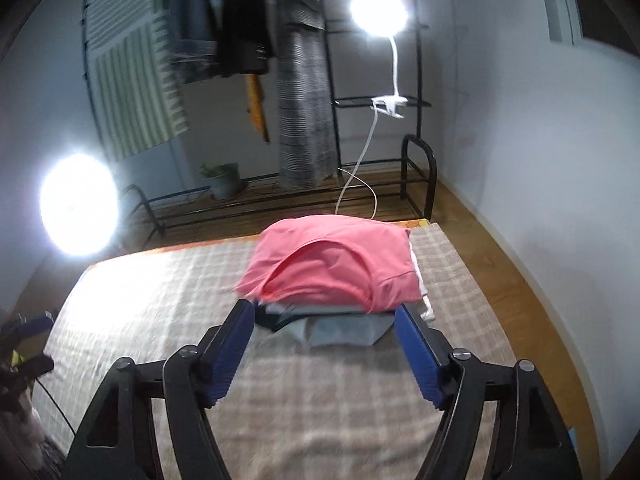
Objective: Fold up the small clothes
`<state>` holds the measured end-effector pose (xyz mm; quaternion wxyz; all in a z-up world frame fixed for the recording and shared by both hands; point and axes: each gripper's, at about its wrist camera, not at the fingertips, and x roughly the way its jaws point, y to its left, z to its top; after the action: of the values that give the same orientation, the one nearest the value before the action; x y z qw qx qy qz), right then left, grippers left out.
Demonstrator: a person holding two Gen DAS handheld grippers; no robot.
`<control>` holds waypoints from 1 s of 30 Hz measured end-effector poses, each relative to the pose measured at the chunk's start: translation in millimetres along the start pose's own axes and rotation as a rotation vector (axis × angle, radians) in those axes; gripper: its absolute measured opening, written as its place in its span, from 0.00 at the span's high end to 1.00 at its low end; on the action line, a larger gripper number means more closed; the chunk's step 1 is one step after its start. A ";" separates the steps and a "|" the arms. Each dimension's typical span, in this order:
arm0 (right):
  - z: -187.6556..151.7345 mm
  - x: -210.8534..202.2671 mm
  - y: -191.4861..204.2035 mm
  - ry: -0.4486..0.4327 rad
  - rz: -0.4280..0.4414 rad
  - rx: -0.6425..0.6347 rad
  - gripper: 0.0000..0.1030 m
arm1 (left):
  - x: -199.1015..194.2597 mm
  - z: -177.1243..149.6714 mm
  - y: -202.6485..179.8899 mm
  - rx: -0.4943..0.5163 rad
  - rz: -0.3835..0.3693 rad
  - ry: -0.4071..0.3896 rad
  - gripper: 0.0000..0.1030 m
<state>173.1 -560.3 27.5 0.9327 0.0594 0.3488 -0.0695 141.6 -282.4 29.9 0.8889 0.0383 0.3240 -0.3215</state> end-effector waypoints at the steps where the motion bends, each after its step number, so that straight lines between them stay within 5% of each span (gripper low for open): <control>1: -5.2 -9.5 7.1 -0.007 0.000 -0.006 0.18 | -7.4 -1.9 -1.7 0.004 0.007 -0.008 0.15; 8: -36.5 -71.9 42.0 -0.084 -0.011 -0.013 0.00 | -60.7 -16.7 -12.4 0.037 0.053 -0.084 0.02; 30: -71.6 -113.9 63.2 -0.111 -0.054 0.050 0.00 | -91.1 -31.5 -16.4 0.038 0.129 -0.063 0.00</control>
<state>52.8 -476.7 52.9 0.9467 0.0692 0.2962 -0.1062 61.3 -236.9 62.1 0.9167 0.0657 0.2869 -0.2704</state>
